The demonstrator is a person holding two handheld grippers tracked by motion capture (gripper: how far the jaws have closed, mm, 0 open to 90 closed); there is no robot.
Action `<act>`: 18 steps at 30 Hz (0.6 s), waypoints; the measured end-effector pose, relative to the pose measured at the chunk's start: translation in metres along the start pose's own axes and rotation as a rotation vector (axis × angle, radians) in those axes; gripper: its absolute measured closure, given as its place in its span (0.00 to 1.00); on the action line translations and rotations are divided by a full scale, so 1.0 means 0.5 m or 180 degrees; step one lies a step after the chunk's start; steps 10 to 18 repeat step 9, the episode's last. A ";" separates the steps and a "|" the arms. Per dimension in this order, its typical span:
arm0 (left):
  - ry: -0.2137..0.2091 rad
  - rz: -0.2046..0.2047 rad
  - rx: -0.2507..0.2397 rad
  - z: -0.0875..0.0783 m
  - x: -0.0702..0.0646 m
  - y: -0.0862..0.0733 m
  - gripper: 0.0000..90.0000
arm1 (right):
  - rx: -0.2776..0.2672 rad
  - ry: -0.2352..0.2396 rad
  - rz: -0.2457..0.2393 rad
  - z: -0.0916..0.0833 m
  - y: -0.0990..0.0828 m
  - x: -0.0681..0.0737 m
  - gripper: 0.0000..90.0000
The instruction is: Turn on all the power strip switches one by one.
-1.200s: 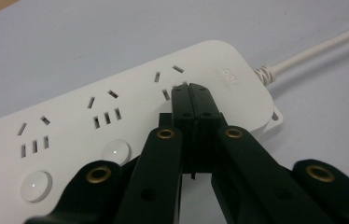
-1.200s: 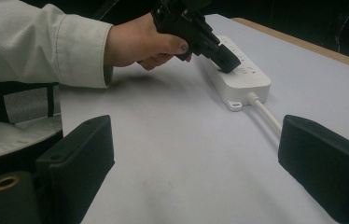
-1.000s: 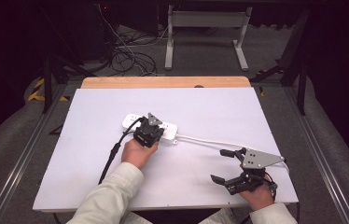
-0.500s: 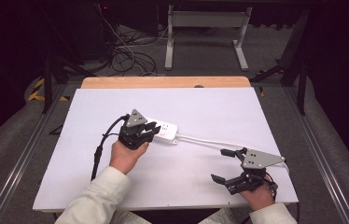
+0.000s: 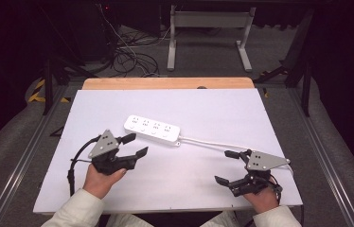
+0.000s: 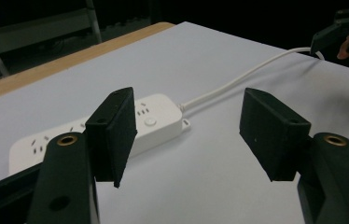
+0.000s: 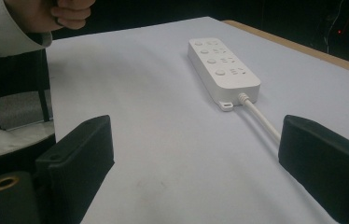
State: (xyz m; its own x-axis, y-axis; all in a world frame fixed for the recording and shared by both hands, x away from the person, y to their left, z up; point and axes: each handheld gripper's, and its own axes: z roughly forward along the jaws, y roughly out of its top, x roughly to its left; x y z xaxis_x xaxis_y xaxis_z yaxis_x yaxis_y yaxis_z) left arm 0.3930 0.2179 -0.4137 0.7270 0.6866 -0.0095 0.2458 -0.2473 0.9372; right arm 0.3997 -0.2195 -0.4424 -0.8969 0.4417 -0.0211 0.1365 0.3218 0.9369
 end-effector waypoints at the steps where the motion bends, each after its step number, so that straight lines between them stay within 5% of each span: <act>1: 0.0032 0.0016 0.0008 -0.010 0.004 -0.014 0.40 | 0.0002 -0.0001 0.0002 0.000 0.000 0.000 0.12; 4: 0.0065 0.0039 0.0054 -0.034 0.012 -0.052 0.35 | 0.0004 -0.0007 -0.0003 0.000 0.001 0.002 0.12; 9: 0.0105 -0.0156 0.0104 -0.065 0.023 -0.100 0.28 | -0.0014 -0.0024 -0.0002 -0.003 -0.001 0.001 0.12; 18: 0.0105 -0.0156 0.0104 -0.065 0.023 -0.100 0.28 | -0.0014 -0.0024 -0.0002 -0.003 -0.001 0.001 0.12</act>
